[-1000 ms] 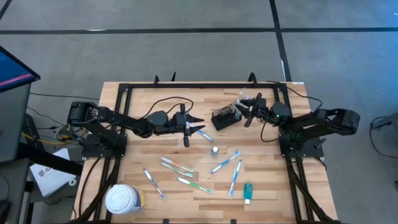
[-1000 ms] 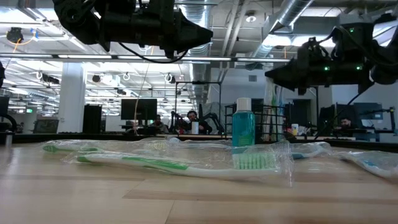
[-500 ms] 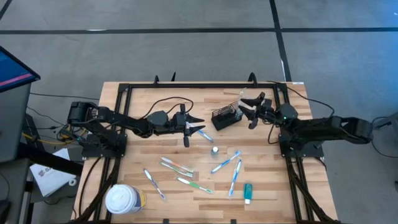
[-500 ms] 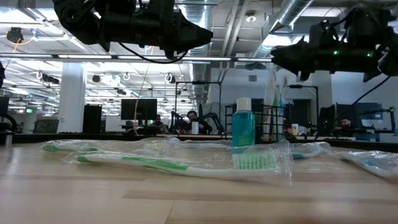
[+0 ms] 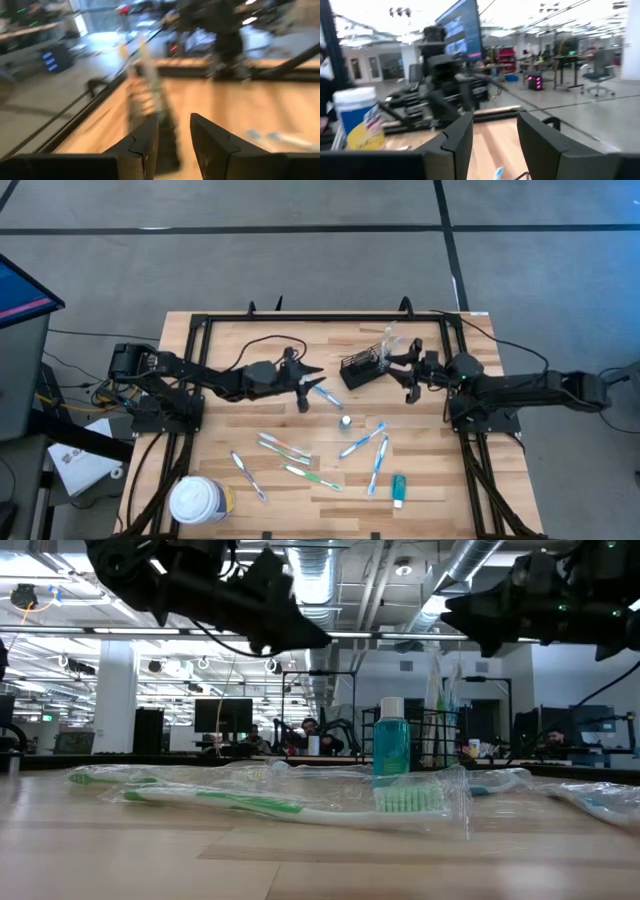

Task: Pick & Place toothbrushing station
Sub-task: Put the blue toothbrush into the mesh organizer

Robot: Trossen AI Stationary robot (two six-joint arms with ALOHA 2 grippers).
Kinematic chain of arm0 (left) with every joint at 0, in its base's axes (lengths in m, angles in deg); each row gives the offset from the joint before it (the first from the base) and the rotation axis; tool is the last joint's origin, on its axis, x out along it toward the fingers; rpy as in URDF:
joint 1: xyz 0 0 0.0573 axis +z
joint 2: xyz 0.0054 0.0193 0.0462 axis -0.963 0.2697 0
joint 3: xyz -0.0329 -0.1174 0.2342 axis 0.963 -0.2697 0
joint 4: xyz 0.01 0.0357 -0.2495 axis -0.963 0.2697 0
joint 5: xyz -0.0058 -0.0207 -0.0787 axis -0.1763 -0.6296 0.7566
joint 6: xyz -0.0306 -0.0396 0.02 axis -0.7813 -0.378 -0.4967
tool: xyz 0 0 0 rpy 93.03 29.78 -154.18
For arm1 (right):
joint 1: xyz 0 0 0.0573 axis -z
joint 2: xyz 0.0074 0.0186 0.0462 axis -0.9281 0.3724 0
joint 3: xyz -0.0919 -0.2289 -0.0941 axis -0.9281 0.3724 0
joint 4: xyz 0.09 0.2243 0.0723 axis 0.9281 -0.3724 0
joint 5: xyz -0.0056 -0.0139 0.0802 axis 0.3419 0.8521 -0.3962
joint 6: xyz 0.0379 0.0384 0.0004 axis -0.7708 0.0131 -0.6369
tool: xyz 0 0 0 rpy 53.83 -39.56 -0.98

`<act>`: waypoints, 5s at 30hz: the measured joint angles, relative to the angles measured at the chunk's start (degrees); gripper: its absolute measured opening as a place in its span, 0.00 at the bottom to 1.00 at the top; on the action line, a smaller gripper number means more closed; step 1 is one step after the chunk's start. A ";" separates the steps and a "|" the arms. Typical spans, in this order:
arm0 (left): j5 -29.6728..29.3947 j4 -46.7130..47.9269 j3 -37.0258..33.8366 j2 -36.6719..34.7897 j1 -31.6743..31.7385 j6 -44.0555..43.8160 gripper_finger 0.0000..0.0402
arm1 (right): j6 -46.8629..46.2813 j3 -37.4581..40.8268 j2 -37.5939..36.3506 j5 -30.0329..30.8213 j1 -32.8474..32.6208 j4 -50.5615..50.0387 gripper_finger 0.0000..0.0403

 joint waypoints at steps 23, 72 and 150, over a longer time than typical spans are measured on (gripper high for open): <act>21.41 26.02 0.00 0.00 18.55 -7.89 0.27 | 4.73 -12.47 0.51 0.00 -8.81 -33.00 0.32; 23.72 27.75 0.02 9.03 18.60 4.76 0.07 | 4.77 -12.47 0.51 0.17 -8.66 -33.16 0.32; 5.03 19.12 5.69 -16.59 -6.03 7.84 0.00 | 0.63 -30.82 33.39 -7.54 -12.38 -13.63 0.32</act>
